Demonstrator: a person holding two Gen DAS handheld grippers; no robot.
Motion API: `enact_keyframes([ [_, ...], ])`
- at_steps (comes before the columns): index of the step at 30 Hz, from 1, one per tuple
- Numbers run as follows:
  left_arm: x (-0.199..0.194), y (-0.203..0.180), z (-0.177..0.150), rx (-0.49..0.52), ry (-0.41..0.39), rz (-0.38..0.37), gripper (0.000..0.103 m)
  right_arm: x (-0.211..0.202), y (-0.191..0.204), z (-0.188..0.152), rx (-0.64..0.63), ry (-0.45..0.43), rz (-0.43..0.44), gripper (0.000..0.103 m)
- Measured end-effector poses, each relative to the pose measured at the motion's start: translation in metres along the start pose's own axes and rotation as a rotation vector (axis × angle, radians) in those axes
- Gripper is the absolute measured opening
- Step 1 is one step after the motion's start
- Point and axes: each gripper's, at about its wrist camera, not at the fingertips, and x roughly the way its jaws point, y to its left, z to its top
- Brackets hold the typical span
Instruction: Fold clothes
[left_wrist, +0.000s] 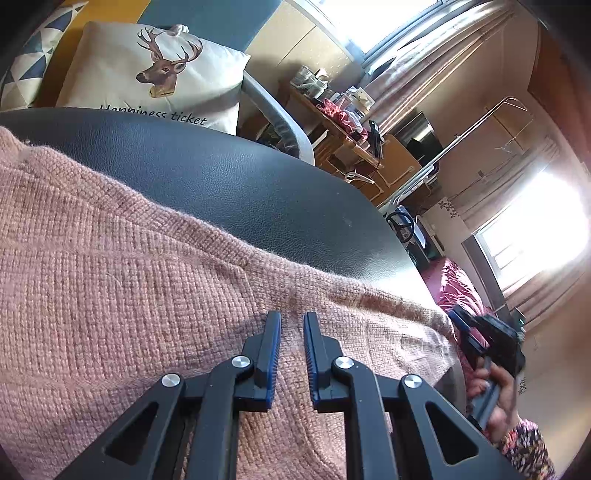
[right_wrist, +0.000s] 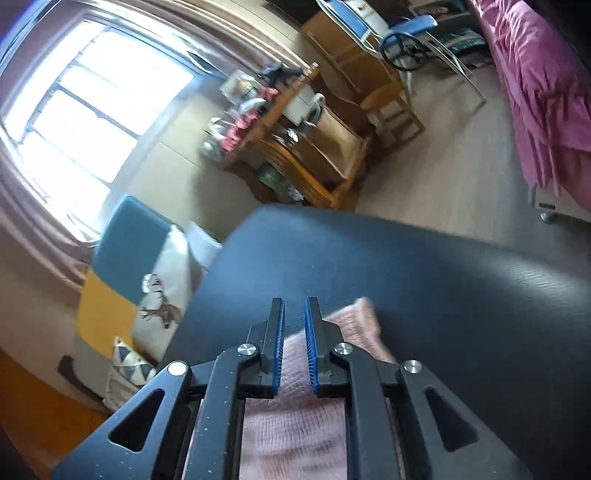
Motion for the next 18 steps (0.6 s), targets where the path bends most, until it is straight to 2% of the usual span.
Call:
enact_keyframes([
  [5, 0.0, -0.001, 0.0, -0.001, 0.0, 0.002, 0.012, -0.016, -0.006, -0.028, -0.031, 0.126, -0.01, 0.014],
  [8, 0.0, -0.003, 0.0, 0.002, 0.007, 0.013, 0.012, -0.03, -0.027, -0.037, 0.02, 0.034, -0.051, 0.01],
  [9, 0.0, -0.005, 0.001, 0.011, 0.012, 0.027, 0.012, -0.042, -0.034, -0.039, 0.073, -0.036, -0.096, 0.01],
  [10, 0.0, -0.007, 0.001, 0.021, 0.018, 0.042, 0.012, -0.049, -0.035, -0.041, 0.102, -0.064, -0.145, 0.015],
  [11, -0.003, -0.011, 0.001, 0.047, 0.025, 0.072, 0.012, -0.055, -0.034, -0.043, 0.121, -0.077, -0.191, 0.016],
  [13, -0.018, -0.025, -0.001, 0.122, 0.047, 0.162, 0.013, -0.069, -0.011, -0.055, 0.083, -0.068, -0.14, 0.018],
  [15, -0.048, -0.024, -0.007, 0.107, 0.039, 0.12, 0.013, -0.081, 0.02, -0.071, -0.002, -0.063, -0.092, 0.019],
  [17, -0.087, -0.014, -0.016, 0.08, 0.004, 0.083, 0.013, -0.081, 0.065, -0.098, -0.098, -0.012, -0.022, 0.021],
  [18, -0.108, -0.007, -0.021, 0.074, -0.023, 0.109, 0.013, -0.075, 0.091, -0.118, -0.148, 0.045, 0.022, 0.022],
])
